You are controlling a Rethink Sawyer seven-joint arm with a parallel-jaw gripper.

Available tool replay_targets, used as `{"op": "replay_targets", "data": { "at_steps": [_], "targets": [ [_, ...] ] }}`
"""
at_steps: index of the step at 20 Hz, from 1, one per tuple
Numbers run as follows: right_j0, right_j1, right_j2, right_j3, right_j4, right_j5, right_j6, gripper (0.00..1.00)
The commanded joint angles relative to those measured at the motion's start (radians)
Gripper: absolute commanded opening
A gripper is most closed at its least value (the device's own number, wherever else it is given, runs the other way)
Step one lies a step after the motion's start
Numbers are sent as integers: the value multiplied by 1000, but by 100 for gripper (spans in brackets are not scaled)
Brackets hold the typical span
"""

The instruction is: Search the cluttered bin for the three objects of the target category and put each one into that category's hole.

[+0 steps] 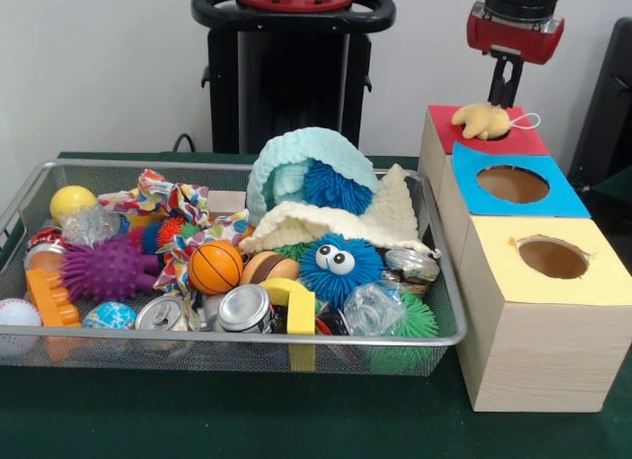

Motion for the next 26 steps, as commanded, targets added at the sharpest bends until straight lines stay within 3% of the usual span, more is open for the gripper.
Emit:
{"op": "replay_targets", "data": {
  "at_steps": [1,26],
  "targets": [
    [-6,38,19,63,22,-32,251,0],
    [-37,29,62,128,44,-122,235,0]
  ]
}}
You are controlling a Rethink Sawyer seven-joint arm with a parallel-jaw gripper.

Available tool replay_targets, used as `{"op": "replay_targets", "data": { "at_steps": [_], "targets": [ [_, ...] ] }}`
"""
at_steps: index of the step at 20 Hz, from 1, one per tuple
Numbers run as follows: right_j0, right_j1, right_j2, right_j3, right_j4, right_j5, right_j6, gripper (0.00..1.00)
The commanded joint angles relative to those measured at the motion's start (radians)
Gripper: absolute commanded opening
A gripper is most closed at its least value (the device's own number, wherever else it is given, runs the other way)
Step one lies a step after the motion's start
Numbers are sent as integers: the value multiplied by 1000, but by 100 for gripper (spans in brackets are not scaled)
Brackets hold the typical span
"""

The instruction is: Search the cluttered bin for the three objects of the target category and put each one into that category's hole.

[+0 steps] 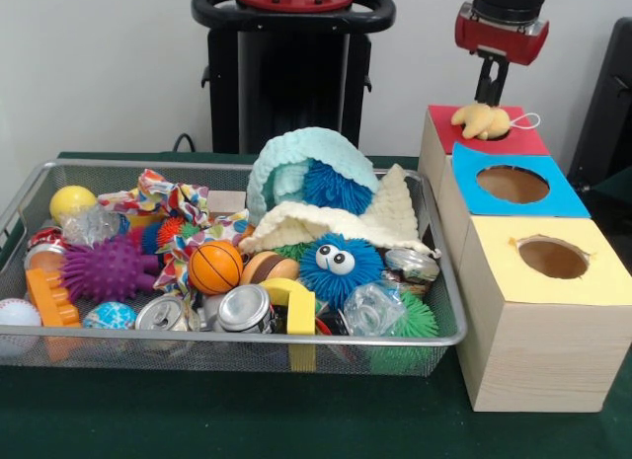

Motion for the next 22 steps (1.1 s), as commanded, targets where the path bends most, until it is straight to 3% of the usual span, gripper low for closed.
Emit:
{"op": "replay_targets", "data": {
  "at_steps": [1,22],
  "targets": [
    [-38,31,63,75,43,-95,234,0],
    [-6,61,62,64,63,-116,272,0]
  ]
}}
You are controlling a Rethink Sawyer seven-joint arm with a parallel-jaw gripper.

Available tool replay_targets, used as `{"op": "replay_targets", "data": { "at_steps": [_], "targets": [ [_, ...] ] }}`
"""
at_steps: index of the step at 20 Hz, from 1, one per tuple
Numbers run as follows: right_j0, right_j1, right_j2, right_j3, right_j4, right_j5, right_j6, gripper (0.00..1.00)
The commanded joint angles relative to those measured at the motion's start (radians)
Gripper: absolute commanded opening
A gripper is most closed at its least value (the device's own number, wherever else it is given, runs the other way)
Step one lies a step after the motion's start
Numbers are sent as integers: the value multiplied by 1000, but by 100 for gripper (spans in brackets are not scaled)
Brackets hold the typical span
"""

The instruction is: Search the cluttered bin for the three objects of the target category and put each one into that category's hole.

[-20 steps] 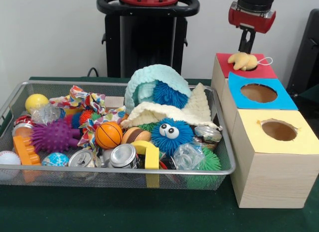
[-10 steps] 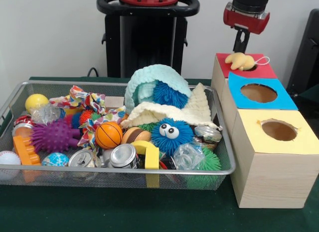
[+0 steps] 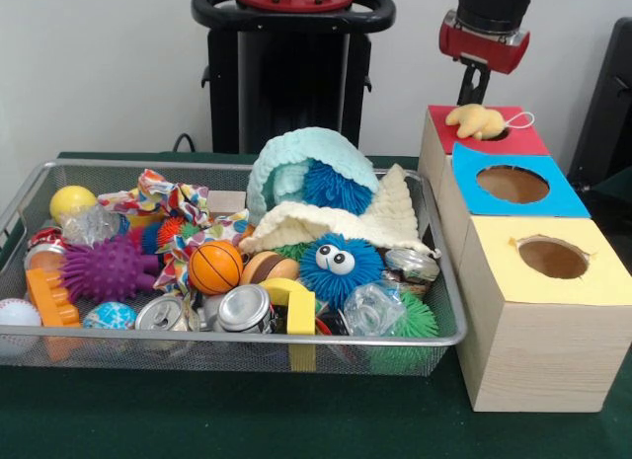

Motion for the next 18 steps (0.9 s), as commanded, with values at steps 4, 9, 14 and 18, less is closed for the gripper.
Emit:
{"op": "replay_targets", "data": {
  "at_steps": [4,9,14,18],
  "targets": [
    [11,30,46,13,58,-41,278,0],
    [28,30,38,2,67,-22,292,0],
    [47,29,14,-17,68,13,297,0],
    [56,32,-17,-45,51,64,293,0]
  ]
}}
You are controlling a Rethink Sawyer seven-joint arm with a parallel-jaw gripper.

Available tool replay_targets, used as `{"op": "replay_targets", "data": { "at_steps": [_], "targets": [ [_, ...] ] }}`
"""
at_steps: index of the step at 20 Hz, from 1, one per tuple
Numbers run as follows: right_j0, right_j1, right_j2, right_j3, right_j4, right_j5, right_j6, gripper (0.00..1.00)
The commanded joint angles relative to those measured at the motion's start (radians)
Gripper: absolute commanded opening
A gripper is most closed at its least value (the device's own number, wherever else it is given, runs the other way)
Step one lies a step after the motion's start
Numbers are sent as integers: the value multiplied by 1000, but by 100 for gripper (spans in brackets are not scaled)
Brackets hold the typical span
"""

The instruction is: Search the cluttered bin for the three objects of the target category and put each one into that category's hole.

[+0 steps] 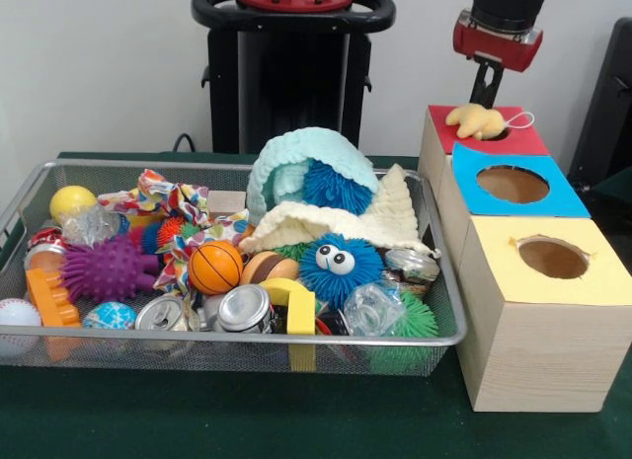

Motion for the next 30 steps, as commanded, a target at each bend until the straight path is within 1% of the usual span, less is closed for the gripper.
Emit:
{"op": "replay_targets", "data": {
  "at_steps": [1,4,9,12,19,26,30],
  "targets": [
    [-4,28,-14,-51,34,76,292,0],
    [-5,25,-22,-63,29,107,287,0],
    [-8,26,-28,-78,24,130,277,0],
    [-3,27,-42,-97,15,162,279,0],
    [0,29,-52,-122,11,200,281,0],
    [-7,27,-55,-137,10,211,270,0],
    [-18,18,-44,-126,18,195,256,0]
  ]
}}
